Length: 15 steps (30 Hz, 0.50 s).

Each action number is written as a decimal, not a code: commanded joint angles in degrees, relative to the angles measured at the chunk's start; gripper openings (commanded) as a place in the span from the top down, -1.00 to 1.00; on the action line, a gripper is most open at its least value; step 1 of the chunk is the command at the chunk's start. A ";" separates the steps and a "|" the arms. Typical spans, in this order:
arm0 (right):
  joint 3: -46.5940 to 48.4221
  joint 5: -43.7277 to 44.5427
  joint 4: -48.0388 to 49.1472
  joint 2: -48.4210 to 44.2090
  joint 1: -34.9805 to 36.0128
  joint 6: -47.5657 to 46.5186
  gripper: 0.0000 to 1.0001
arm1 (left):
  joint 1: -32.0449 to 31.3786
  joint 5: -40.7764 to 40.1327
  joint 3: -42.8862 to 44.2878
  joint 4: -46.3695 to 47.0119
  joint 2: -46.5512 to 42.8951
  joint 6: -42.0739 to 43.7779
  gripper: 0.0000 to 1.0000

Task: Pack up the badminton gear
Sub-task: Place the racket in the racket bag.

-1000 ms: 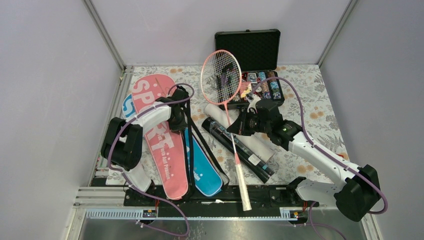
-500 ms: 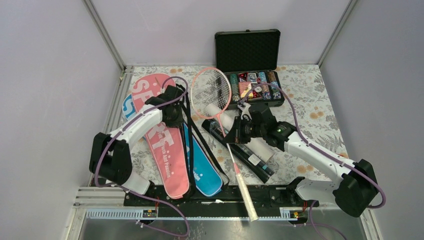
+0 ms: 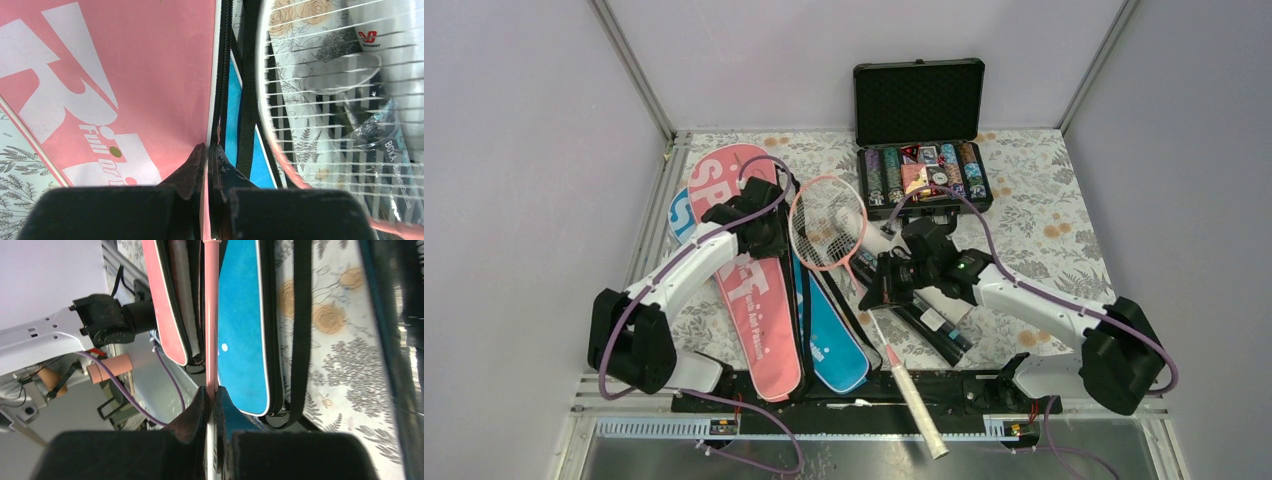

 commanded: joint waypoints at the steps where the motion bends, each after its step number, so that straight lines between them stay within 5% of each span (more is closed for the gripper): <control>1: 1.86 -6.30 7.93 2.86 2.94 3.61 1.00 | 0.10 1.69 -0.68 2.94 -5.13 3.18 1.00; 10: 4.38 -8.34 24.31 13.09 4.69 10.06 1.00 | 0.13 8.85 -1.98 3.32 -9.45 3.80 1.00; 15: 13.18 -6.02 23.28 21.57 4.75 6.22 1.00 | 0.14 13.52 -2.61 3.45 -11.15 0.35 1.00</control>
